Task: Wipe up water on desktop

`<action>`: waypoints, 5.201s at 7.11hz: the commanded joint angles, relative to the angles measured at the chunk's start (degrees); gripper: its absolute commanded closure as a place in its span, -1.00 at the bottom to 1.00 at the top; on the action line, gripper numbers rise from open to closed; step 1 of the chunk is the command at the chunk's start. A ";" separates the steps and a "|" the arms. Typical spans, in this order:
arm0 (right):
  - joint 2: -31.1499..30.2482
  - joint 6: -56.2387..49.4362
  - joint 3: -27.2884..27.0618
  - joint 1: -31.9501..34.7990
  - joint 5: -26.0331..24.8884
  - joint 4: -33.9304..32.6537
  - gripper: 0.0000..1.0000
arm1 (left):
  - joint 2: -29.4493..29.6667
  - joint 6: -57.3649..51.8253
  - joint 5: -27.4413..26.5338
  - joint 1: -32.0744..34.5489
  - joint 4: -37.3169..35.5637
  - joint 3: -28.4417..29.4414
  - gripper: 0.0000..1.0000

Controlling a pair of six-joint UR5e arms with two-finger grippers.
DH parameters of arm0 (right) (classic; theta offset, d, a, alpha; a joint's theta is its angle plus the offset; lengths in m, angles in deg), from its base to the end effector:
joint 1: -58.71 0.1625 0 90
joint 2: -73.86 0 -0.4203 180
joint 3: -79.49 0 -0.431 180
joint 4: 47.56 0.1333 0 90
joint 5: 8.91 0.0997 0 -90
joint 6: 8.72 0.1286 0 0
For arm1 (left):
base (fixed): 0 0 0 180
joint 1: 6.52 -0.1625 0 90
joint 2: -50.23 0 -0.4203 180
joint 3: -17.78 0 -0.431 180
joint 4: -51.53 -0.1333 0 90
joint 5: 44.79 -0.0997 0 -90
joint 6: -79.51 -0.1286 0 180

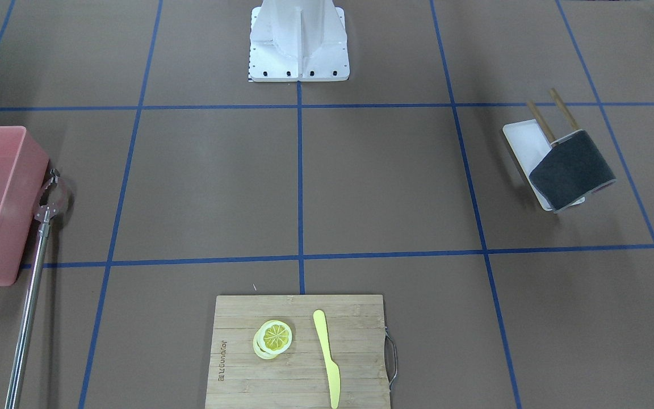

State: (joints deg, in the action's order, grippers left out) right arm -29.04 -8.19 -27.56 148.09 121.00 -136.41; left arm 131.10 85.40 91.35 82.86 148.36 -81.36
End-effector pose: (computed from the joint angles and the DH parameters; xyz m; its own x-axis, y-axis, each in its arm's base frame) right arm 0.0460 -0.4449 0.6300 0.7664 -0.0583 0.6397 0.0037 0.9962 0.0865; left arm -0.0354 -0.4743 0.6540 0.6894 -0.0090 -0.7243 0.0603 0.9972 0.0450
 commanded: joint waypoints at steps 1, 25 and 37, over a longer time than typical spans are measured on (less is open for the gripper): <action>-0.02 0.00 0.00 0.00 0.17 -0.01 -1.00 | 0.00 0.00 0.00 0.00 0.03 -0.35 -0.97; 3.15 11.16 1.67 -4.83 -1.76 13.79 -1.00 | -2.73 42.36 -4.57 -23.02 44.31 -0.36 -0.13; 2.62 11.16 1.67 -4.83 -2.12 13.88 -1.00 | -2.55 42.36 -4.04 -23.11 46.43 0.79 0.61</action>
State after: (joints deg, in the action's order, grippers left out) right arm -26.43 2.90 -25.93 143.26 118.89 -122.53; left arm 128.50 127.75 87.29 59.75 194.74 -80.55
